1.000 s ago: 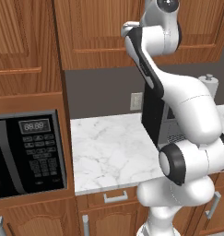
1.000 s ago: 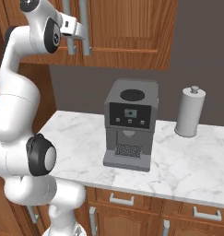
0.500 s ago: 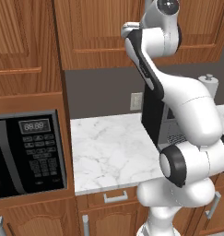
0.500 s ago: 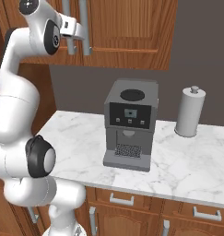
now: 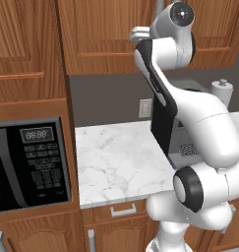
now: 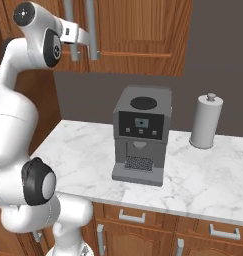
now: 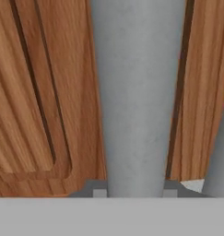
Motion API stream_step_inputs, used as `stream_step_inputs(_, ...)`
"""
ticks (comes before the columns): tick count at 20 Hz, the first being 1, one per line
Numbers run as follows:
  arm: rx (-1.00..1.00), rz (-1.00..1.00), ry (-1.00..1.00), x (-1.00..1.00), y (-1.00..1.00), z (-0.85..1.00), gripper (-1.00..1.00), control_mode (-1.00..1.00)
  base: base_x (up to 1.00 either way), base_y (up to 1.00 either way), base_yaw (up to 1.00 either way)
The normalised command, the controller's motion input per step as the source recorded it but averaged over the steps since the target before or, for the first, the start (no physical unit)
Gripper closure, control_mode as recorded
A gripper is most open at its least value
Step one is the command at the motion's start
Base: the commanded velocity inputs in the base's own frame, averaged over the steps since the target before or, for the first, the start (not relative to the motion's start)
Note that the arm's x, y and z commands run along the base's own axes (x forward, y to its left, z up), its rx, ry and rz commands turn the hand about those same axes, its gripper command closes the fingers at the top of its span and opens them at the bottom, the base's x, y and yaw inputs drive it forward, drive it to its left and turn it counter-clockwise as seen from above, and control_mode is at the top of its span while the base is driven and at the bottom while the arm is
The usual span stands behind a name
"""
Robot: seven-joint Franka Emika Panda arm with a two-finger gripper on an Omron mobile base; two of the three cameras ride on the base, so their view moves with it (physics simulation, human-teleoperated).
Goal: Open the cabinet, pick the kettle from the cabinet, and place it in the sink.
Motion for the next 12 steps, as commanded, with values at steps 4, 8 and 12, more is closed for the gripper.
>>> stream_step_inputs(4, 0.0, 0.0, 0.0, -0.36, 0.39, 0.06, 1.0, -1.0, 0.0, 0.0, 0.0)
stream_step_inputs(8, 0.0, 0.0, 0.0, -0.37, 0.34, 0.07, 1.0, -1.0, 0.0, 0.0, 0.0)
stream_step_inputs(12, 0.0, -0.05, 0.0, -0.39, 0.35, 0.1, 1.0, -1.0, 0.0, 0.0, 0.0)
